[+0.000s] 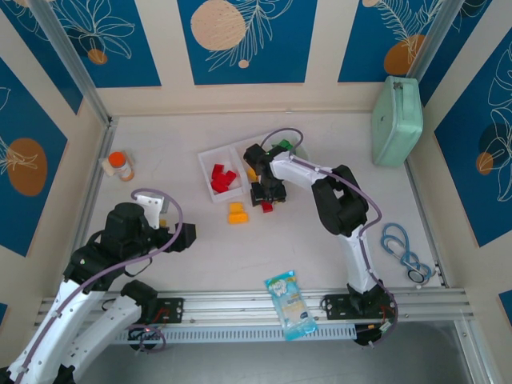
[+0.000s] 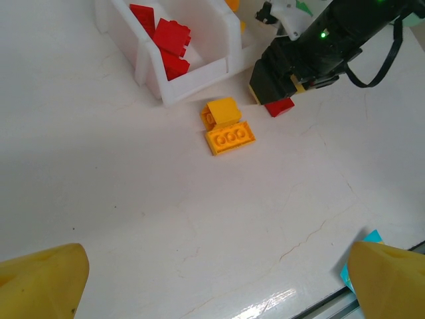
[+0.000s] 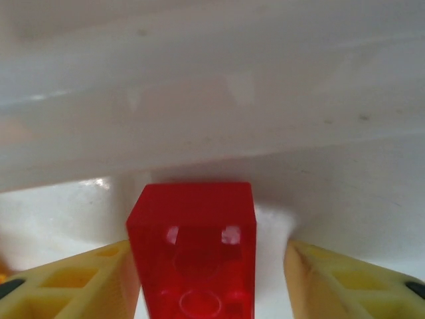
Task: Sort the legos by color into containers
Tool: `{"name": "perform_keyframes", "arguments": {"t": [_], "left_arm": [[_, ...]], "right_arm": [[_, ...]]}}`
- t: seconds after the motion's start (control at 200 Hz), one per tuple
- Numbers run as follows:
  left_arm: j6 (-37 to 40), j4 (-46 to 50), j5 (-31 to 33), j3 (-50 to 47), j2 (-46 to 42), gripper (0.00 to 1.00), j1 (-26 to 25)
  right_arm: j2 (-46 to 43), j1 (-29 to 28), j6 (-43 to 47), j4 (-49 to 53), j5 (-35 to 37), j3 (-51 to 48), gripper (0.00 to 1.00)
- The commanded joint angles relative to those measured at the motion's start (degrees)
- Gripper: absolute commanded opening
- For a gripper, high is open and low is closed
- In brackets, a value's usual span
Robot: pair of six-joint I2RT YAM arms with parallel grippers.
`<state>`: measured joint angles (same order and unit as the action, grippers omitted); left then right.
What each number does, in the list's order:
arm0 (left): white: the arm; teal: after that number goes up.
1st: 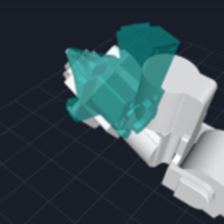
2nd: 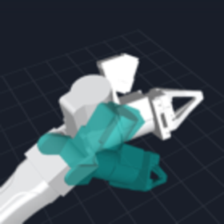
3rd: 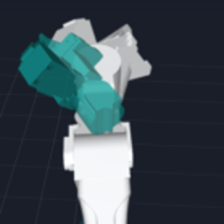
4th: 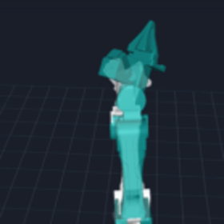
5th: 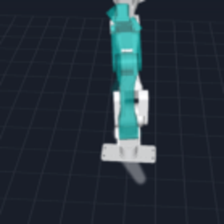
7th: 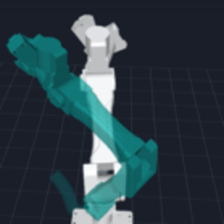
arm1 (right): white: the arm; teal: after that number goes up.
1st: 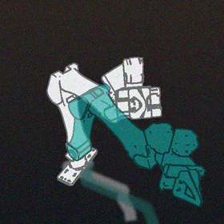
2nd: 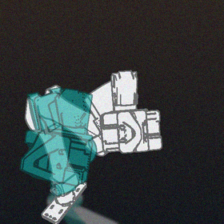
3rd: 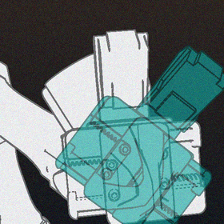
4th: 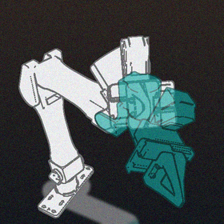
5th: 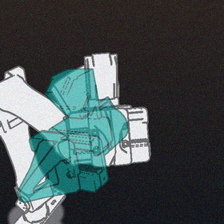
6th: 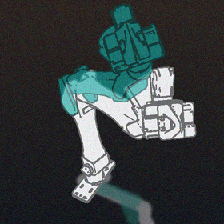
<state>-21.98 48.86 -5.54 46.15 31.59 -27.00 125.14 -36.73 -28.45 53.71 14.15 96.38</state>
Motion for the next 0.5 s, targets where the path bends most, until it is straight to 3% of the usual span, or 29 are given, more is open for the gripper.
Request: {"name": "perform_keyframes", "arguments": {"t": [0.0,0.11,0.2,0.365,0.495], "left_arm": [[0.6,0.2,-0.1,-0.1,-0.7,0.99,0.7],[0.6,0.1,-0.2,-0.2,-0.7,0.99,0.6],[0.7,0.0,-0.3,-0.2,-0.7,0.99,0.6],[0.8,0.0,-0.7,-0.2,-0.8,0.99,0.6],[0.8,0.0,-0.4,-0.2,-1.2,1.0,0.7]], "right_arm": [[1.7,0.2,0.5,0.8,-1.6,1.8,0.48],[0.0,-0.1,0.7,3.0,-0.6,2.7,0.3],[-3.3,-0.2,1.6,4.3,-2.3,3.2,0.22],[-9.3,-1.1,3.1,6.9,-4.5,9.5,0.19],[-8.5,-1.3,3.5,7.8,-6.7,18.1,0.19]]}}
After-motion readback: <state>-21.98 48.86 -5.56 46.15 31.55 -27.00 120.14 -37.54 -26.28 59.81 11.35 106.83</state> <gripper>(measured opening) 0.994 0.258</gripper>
